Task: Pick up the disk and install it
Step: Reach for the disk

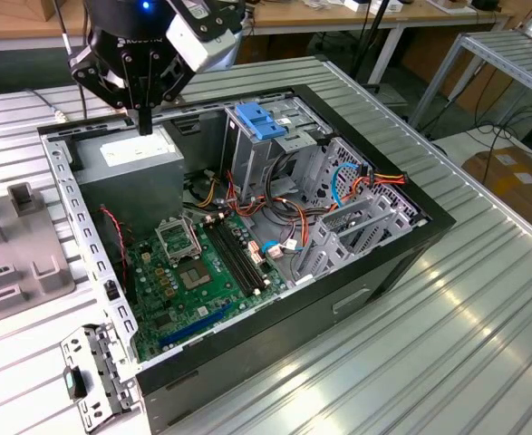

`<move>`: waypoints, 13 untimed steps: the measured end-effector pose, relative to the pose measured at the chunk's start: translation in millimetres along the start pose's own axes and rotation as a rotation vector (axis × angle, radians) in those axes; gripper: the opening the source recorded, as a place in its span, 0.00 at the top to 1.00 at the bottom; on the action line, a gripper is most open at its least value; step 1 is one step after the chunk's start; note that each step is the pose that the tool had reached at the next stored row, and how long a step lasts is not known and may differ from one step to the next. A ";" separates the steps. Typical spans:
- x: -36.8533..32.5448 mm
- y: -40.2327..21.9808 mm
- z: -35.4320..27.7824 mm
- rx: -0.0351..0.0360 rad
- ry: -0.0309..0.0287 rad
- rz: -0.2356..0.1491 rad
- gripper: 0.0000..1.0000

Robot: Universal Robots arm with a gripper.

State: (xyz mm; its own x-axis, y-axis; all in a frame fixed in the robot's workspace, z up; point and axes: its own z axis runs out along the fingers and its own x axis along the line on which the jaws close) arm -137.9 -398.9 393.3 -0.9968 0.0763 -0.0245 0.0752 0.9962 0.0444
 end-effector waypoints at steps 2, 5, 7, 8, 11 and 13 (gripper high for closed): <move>1.6 -0.1 -0.1 0.0001 0.0000 0.000 0.89; 4.0 -0.3 -0.1 0.0000 0.0000 0.000 0.89; 5.2 -0.4 -0.1 0.0001 0.0000 0.000 0.89; 5.6 -0.4 -0.2 0.0000 0.0000 0.000 0.89; 7.9 -0.6 -0.2 -0.0001 0.0000 0.000 0.89; 8.9 -0.7 -0.2 0.0000 0.0000 0.000 0.89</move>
State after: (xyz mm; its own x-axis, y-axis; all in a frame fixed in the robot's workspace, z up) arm -146.9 -398.9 393.3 -0.9968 0.0762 -0.0245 0.0750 0.9962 0.0443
